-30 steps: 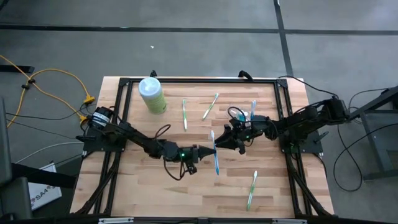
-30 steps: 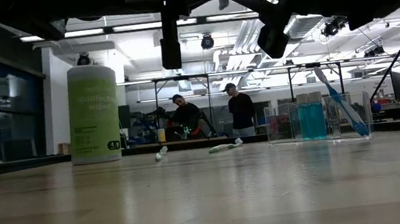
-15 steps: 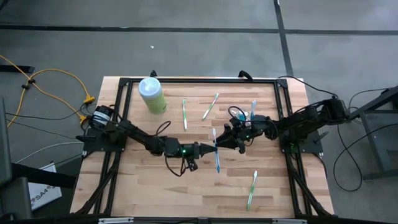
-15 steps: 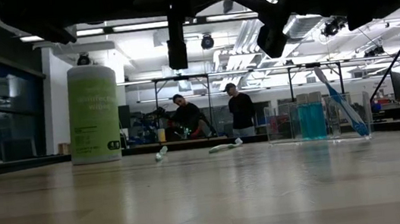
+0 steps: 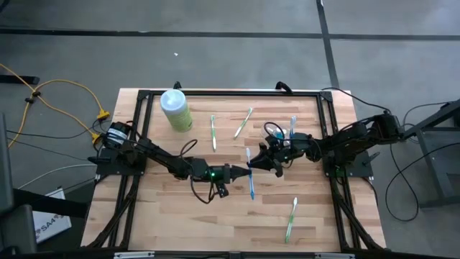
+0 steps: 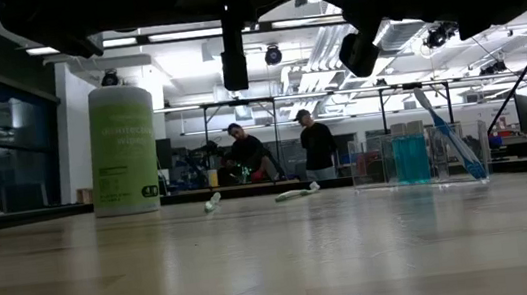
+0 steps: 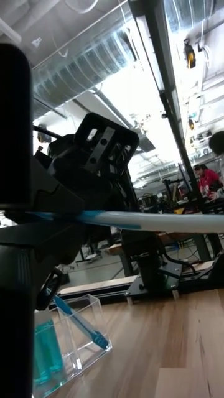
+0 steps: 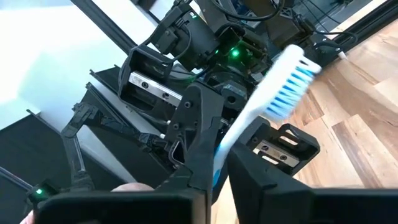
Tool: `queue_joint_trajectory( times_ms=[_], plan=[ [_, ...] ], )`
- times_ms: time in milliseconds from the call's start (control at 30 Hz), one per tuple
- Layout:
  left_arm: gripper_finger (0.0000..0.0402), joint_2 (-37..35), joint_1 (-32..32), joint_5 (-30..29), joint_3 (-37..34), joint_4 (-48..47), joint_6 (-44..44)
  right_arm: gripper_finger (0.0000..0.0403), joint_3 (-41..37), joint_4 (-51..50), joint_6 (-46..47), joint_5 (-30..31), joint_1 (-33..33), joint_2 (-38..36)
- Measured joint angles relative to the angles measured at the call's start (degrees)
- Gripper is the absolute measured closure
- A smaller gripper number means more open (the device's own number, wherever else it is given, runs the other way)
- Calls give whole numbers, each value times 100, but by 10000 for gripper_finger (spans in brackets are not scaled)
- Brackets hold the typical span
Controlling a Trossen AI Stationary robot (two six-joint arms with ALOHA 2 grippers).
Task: Pick & Place toothbrushing station
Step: Put the blue toothbrush into the right of the transparent organizer
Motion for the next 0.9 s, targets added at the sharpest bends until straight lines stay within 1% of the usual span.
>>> queue_joint_trajectory(
  times_ms=[100, 267, 467, 667, 900],
  plan=[
    [395, 0, -4, -5, 0, -15, 17, 388, -2, 6, 52, -44, -31, 0],
    [369, 0, 0, -28, 0, -20, -62, 391, 0, 25, 46, -108, -72, 0],
    [339, 4, -96, -37, -2, -19, -506, 395, 9, 18, 15, -196, -69, -2],
    [333, 7, -229, -81, -4, -28, -345, 395, 11, -76, 143, -278, -64, -4],
    [332, 7, -371, -330, -4, -21, -178, 395, 11, -109, 290, -282, -56, -7]
  ],
)
